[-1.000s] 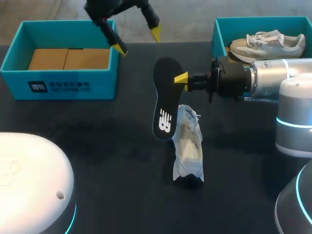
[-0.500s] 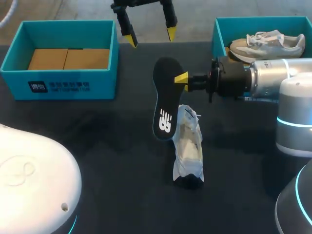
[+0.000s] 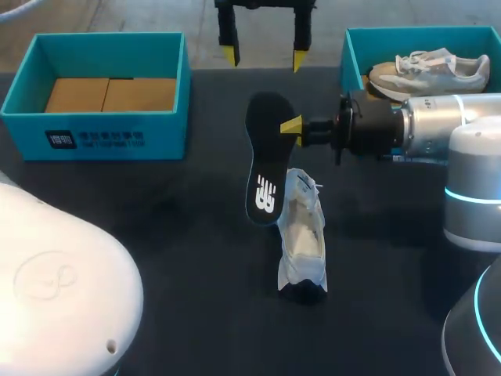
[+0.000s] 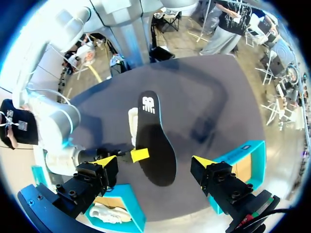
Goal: Take the shoe out of the shoebox, open the shoe tongue, remove and reinsert the insole, then place the shoe into the shoebox
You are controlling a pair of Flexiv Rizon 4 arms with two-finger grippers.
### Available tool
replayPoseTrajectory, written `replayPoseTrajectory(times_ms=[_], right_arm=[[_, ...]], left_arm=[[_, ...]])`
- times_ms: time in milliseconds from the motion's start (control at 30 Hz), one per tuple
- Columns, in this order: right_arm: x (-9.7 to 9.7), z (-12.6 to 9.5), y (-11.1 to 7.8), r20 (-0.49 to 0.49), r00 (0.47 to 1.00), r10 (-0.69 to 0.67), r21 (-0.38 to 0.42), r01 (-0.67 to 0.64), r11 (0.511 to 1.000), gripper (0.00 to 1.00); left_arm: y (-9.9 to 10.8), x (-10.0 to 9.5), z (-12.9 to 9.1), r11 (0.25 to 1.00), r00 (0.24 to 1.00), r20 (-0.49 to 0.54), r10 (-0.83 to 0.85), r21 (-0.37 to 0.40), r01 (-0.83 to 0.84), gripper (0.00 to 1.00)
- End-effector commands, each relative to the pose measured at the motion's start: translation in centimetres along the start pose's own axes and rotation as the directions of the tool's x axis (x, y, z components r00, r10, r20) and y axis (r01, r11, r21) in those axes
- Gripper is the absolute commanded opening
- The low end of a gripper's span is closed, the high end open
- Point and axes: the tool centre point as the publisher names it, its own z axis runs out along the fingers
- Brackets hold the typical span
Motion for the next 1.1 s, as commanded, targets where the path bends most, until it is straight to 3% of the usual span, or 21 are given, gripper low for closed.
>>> replayPoseTrajectory(times_ms=[33,367,600,733,1100], right_arm=[[0.0,0.1,-0.1,0.001,1.000,0.000,-0.003,0.000,1.000,0.00],[0.0,0.1,-0.1,0.001,1.000,0.000,-0.003,0.000,1.000,0.00],[0.0,0.1,-0.1,0.001,1.000,0.000,-0.003,0.000,1.000,0.00],[0.0,0.1,-0.1,0.001,1.000,0.000,-0.003,0.000,1.000,0.00],[0.0,0.1,-0.1,0.001,1.000,0.000,-0.003,0.000,1.000,0.00]], left_arm=[[-0.1,-0.3,0.0,1.000,0.998,-0.060,-0.007,-0.019,0.006,1.00],[-0.2,0.5,0.5,0.998,0.996,0.080,-0.032,-0.058,0.037,1.00],[-1.2,1.2,0.1,0.989,0.963,0.268,-0.006,-0.141,0.046,1.00],[-2.1,1.7,-0.4,0.980,0.908,0.419,0.020,-0.189,0.065,1.00],[-4.0,2.9,-0.6,0.957,0.711,0.697,0.093,-0.260,0.130,1.00]])
